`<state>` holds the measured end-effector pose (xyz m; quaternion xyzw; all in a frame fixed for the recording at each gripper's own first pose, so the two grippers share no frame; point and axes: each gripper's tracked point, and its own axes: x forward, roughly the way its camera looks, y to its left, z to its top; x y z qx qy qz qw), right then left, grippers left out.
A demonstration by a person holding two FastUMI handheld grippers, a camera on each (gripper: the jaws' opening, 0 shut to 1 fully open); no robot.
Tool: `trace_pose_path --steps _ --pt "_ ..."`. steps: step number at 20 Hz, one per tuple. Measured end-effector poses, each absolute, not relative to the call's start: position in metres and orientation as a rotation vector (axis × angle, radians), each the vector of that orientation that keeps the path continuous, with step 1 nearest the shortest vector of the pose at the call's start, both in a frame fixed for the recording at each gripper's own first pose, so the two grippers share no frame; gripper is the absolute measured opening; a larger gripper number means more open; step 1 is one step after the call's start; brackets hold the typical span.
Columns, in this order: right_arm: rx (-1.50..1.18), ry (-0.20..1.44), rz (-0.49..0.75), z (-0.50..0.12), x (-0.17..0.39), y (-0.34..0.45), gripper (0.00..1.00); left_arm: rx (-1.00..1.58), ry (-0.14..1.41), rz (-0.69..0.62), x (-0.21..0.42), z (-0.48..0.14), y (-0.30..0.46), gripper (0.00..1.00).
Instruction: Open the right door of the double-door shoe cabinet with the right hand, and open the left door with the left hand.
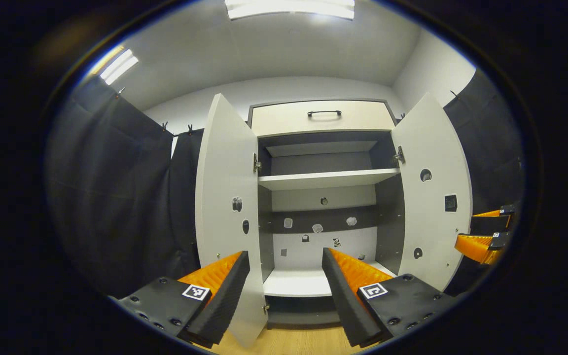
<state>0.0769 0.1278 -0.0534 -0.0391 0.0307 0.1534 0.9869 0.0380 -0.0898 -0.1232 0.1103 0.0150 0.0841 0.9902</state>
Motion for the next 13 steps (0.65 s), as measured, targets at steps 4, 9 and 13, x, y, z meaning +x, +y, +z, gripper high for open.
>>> trace_pose_path --steps 4,9,13 --pt "-0.058 0.039 0.307 -0.043 0.078 0.119 0.93 0.206 0.024 0.198 0.038 -0.116 -0.084 0.94" --pt "-0.058 0.020 0.321 -0.040 0.074 0.116 0.93 0.209 0.005 0.208 0.039 -0.104 -0.080 0.95" --pt "-0.058 0.011 0.316 -0.039 0.074 0.114 0.94 0.203 -0.023 0.223 0.044 -0.090 -0.072 0.95"
